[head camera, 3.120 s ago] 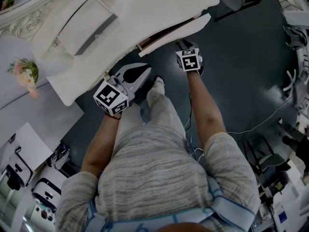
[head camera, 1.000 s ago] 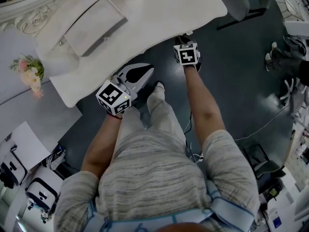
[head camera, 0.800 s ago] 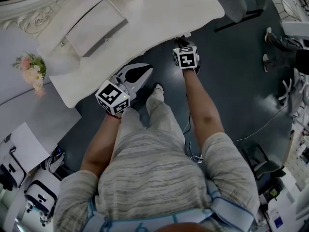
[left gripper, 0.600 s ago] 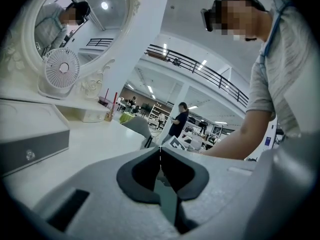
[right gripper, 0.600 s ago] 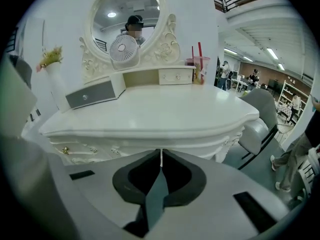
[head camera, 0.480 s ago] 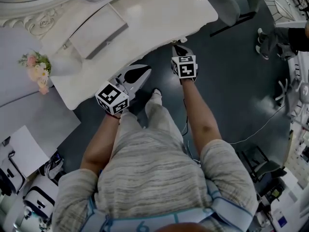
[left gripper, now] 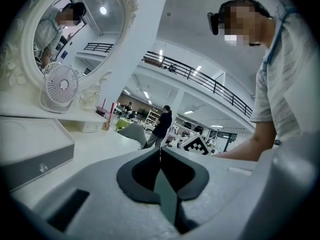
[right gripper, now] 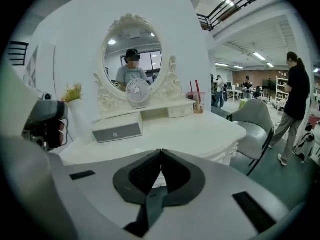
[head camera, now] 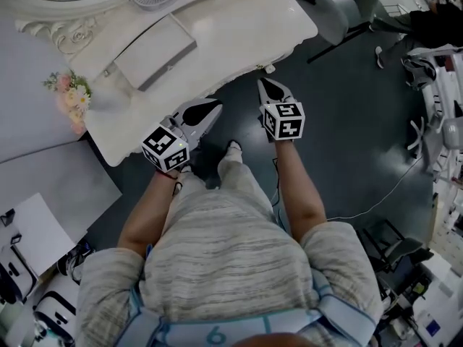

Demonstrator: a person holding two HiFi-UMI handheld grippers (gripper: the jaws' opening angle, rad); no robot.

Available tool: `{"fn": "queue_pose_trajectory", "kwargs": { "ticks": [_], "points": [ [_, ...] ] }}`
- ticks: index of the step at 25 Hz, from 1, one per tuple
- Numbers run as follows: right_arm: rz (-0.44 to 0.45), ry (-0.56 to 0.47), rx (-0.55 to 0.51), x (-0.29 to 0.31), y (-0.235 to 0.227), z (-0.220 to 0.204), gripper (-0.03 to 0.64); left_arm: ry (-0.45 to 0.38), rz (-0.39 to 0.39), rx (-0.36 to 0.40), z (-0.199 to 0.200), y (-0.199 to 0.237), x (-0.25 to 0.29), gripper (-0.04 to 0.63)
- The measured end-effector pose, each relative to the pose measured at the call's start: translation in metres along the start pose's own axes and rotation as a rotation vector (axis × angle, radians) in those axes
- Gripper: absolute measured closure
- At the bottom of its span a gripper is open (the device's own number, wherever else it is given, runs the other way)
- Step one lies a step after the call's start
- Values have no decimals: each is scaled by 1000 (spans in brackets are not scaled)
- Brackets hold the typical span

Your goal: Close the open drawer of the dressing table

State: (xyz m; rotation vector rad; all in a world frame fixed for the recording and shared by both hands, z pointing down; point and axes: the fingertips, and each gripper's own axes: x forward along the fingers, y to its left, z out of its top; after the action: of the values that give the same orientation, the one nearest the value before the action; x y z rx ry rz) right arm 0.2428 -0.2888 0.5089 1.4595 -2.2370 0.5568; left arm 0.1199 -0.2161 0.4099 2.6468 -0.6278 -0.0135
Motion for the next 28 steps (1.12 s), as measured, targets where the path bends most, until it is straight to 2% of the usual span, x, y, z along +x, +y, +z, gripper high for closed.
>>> {"fn": "queue_pose_trajectory", "kwargs": {
  "ticks": [11, 17, 28],
  "points": [
    [60, -150, -3, -78, 78, 45, 606, -42, -9, 40, 21, -24, -53, 580],
    [131, -230, 18, -121, 128, 62, 606, -70, -18, 61, 32, -44, -82, 580],
    [206, -304, -3, -175, 187, 80, 606, -111, -27, 98, 53, -73, -123, 580]
  ]
}}
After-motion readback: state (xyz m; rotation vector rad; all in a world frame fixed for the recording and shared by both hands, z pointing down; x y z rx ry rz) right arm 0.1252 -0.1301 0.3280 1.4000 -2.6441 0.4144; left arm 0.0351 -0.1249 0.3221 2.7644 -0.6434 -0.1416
